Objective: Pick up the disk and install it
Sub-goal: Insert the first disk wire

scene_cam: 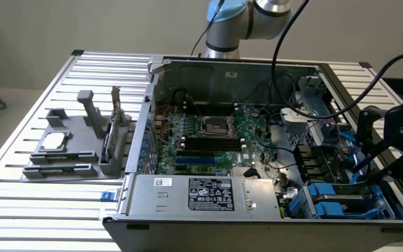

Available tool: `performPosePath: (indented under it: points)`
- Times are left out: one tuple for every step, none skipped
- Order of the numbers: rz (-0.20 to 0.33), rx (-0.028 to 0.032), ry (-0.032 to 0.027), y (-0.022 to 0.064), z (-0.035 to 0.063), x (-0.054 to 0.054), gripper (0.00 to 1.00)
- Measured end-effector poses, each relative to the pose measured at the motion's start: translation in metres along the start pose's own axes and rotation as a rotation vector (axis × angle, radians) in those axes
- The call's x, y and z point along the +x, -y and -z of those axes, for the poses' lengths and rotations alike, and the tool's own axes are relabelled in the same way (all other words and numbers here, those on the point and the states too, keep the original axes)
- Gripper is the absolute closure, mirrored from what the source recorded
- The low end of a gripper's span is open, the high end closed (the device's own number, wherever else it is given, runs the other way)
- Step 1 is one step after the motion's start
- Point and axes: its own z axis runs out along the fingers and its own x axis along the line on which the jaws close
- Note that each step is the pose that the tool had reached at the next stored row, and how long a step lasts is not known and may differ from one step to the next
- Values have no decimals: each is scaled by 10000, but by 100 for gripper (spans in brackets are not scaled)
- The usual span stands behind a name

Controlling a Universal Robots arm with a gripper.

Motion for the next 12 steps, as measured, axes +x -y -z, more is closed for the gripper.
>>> performPosePath:
  points:
    - [15,10,-3,-2,0,-2,69]
    - [27,21,-6,-4,1,-4,69]
    - [37,33,-13,-6,1,-5,69]
    - [47,45,-19,-8,1,-7,69]
    - [56,58,-26,-10,2,-8,71]
    - [66,72,-35,-13,2,-10,71]
    - [76,87,-43,-15,2,-12,84]
    - [84,104,-53,-17,3,-14,84]
    - [91,124,-64,-19,3,-15,84]
    - [93,144,-78,-19,3,-16,84]
    - [93,165,-91,-18,4,-17,84]
    - [94,183,-105,-18,3,-17,84]
